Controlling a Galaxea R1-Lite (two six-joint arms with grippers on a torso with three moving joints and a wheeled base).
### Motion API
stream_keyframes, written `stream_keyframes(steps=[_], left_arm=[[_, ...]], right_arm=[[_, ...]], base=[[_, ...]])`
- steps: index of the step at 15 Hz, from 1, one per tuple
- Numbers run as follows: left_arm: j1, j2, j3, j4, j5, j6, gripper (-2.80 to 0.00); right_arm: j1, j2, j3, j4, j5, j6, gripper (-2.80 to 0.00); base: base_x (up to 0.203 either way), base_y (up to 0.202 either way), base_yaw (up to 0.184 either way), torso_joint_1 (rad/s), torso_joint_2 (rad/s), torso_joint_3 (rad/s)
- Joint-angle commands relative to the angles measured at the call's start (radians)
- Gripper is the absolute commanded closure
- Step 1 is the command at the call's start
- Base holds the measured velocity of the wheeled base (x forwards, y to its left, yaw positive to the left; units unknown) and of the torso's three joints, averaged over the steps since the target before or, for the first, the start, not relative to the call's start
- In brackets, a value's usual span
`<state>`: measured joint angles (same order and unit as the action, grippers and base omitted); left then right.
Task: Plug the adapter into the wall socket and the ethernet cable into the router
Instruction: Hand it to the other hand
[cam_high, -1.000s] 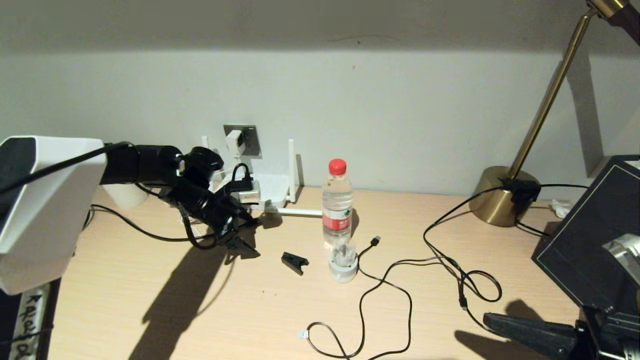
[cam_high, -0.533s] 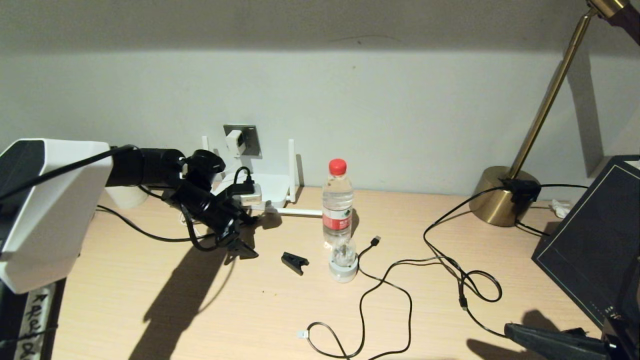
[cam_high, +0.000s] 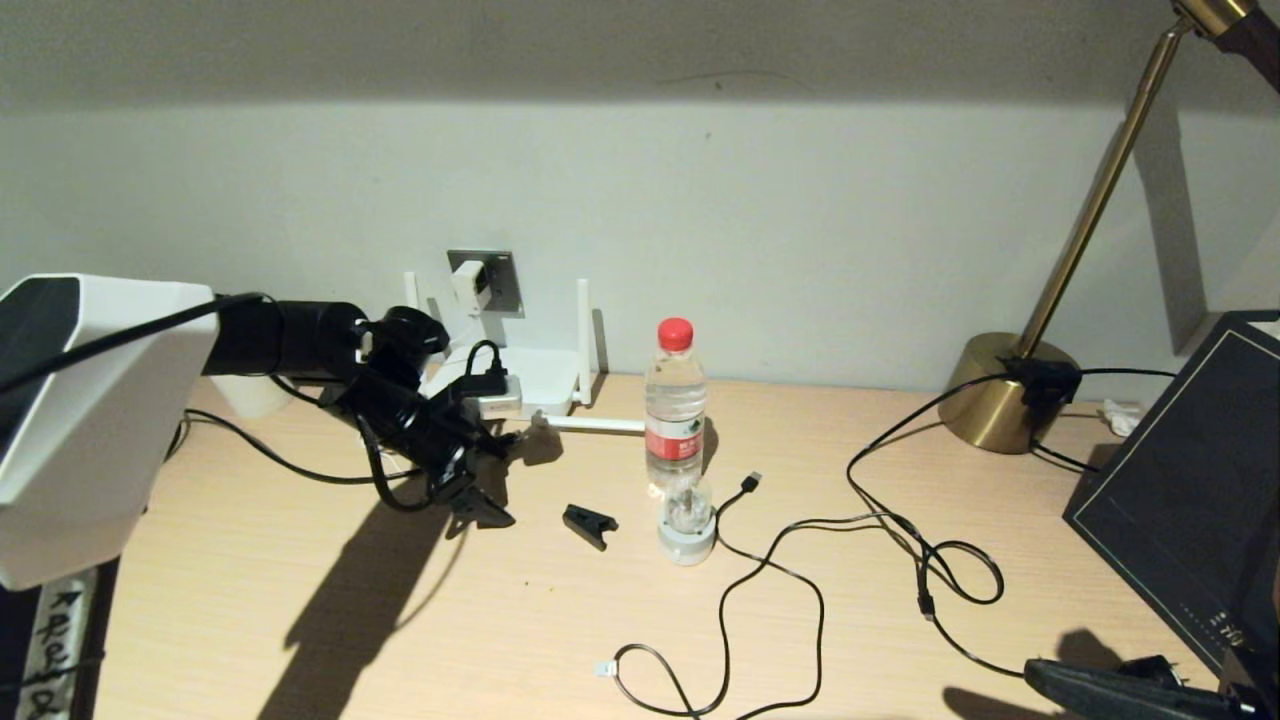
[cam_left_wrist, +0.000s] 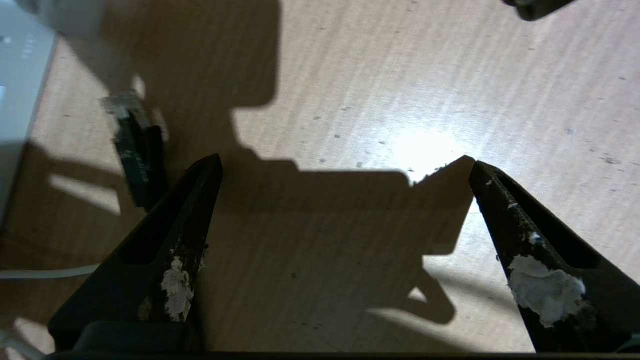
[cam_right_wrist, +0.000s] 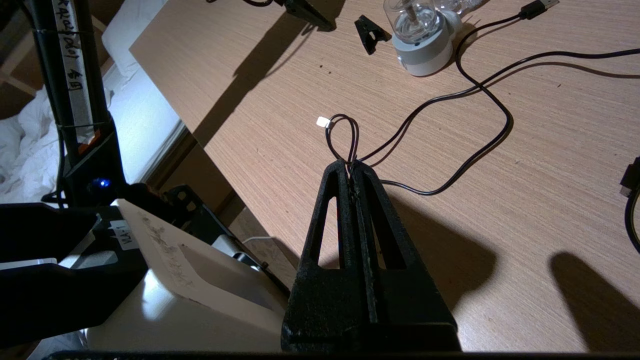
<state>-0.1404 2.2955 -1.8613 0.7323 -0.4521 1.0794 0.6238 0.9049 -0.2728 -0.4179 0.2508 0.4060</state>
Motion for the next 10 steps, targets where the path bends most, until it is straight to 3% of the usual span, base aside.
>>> stream_keyframes(steps=[1,7,10], left_arm=[[-0.001,-0.019,0.032,0.004,-0.002,0.007,-2.80],[-0.004,-0.048,0.067,-0.010,0.000,0.010,-2.80],[0.001,-0.033,0.034,-0.107,0.029,0.009,-2.80]], right_arm=[[0.001,0.002,0.001,-0.003,0.002,0.002,0.00],[0.001,0.002,0.003,-0.004,0.002,0.002,0.00],[0.002,0.002,0.001,-0.004,0.004,0.004,0.00]], base=[[0.000,0.000,0.000,0.000,0.00,0.000],[0.000,0.000,0.000,0.000,0.00,0.000],[0.000,0.000,0.000,0.000,0.00,0.000]])
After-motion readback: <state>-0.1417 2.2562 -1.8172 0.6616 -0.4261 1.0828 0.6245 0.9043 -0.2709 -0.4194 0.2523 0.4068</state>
